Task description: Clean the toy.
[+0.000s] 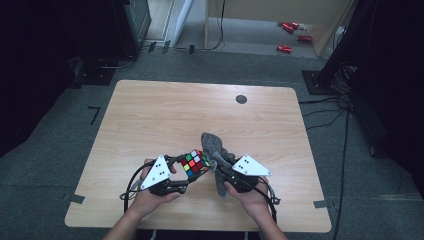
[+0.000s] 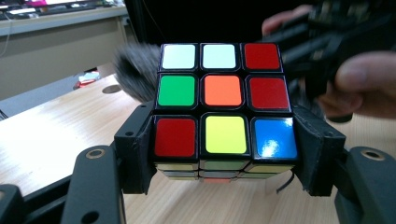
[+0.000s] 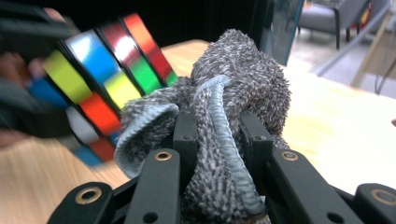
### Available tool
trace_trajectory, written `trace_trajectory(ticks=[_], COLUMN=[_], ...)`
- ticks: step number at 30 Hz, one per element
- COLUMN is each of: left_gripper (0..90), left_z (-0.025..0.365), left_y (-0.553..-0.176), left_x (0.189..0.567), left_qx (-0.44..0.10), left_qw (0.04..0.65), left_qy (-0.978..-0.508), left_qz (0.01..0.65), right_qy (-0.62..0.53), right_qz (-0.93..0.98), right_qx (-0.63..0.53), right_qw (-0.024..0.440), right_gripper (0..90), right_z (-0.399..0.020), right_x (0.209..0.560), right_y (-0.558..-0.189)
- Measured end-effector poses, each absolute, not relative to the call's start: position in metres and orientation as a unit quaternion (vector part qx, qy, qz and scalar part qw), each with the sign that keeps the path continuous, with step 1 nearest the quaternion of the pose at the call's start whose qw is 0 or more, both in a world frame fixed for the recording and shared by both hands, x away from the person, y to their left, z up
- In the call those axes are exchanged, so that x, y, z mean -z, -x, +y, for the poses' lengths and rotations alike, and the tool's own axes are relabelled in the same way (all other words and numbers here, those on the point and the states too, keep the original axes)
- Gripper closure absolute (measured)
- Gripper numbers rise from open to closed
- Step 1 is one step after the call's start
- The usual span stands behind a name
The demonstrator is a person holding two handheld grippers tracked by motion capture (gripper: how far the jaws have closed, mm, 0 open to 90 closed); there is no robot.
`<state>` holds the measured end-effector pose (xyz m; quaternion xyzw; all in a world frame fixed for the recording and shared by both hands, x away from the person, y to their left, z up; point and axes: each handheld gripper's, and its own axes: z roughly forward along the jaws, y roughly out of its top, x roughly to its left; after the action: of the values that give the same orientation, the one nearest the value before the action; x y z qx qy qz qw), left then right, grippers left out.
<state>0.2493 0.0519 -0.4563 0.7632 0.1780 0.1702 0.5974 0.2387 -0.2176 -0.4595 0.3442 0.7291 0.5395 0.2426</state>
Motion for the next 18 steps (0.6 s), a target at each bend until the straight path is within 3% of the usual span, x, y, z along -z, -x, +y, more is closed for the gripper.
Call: trace_trajectory(ticks=[9, 18], left_gripper=[35.2, 35.1], left_z=[0.044, 0.053], left_y=[-0.247, -0.251], left_x=[0.460, 0.456], left_qx=[-0.166, -0.163], left_qw=[0.579, 0.590], left_qy=[-0.782, -0.770], left_qz=[0.162, 0.179], right_qy=[-0.300, -0.337], right_qz=[0.701, 0.719], right_qx=[-0.592, -0.559], right_qw=[0.261, 0.238], right_gripper=[73.0, 73.1], right_z=[-0.212, -0.214], right_x=[0.434, 0.461], right_y=[-0.223, -0.235])
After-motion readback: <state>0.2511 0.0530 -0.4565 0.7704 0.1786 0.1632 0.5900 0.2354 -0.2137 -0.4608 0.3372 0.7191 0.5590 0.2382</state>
